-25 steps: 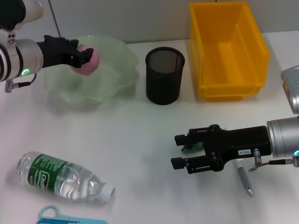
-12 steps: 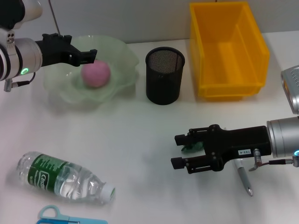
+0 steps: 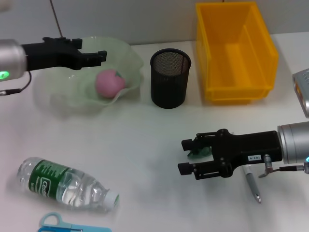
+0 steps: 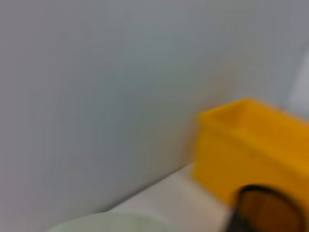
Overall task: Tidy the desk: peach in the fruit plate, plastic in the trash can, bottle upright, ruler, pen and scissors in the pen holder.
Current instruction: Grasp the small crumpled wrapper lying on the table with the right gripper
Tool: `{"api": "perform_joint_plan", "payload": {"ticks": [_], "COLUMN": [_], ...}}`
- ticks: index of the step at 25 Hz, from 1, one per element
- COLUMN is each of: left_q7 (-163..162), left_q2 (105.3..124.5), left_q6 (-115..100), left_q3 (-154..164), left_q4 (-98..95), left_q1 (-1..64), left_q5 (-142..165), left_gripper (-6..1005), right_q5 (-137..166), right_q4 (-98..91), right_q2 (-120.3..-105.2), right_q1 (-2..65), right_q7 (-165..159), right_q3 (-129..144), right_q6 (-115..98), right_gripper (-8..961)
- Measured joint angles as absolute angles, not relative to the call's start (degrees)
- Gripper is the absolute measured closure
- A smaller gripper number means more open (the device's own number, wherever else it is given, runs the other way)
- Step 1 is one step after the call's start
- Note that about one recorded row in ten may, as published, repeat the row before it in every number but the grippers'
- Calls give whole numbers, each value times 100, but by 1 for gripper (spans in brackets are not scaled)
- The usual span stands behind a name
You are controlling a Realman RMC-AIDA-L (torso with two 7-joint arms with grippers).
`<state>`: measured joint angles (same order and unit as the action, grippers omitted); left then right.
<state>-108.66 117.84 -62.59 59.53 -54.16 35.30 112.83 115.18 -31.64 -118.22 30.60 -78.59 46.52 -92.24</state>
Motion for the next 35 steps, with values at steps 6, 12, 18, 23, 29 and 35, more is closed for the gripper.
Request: {"api": "perform_joint_plan", "payload": {"ticks": [6, 12, 18, 23, 29, 35], "left_q7": [-10293, -9275, -8136, -7916, -7889, -7798], "left_q2": [11582, 11495, 11606, 11598, 11591, 11609], "left_q6": [-8636, -9807, -9948, -9899, -9840, -9614], "left_q3": [5048, 5021, 5033, 5010, 5004, 5064], "left_q4": [-5248, -4586, -4262, -4036, -3972, -3955], "left_q1": [3352, 3185, 2884, 2847, 2845, 2842], "left_q5": [10884, 10870, 10881, 10887, 10888, 10921], "left_gripper": [175, 178, 181, 183, 186, 188], "right_q5": [11484, 11515, 11561, 12058, 12957, 13906], "right_q4": [-3207, -3418, -3986, -4999, -5981, -6217], "right_q2": [-11769, -11688, -11587, -11567, -11580, -11700], "right_q1": [3035, 3032, 3029, 3297, 3966, 4432], "right_q7": [-7950, -8217, -8710, -9793, -10845, -11010], "right_q3": [4627, 4628, 4678, 4703, 5209, 5950], "right_q6": [-9355, -9547, -9795, -10266, -10541, -10274], "right_gripper": [223, 224, 223, 223, 223, 224]}}
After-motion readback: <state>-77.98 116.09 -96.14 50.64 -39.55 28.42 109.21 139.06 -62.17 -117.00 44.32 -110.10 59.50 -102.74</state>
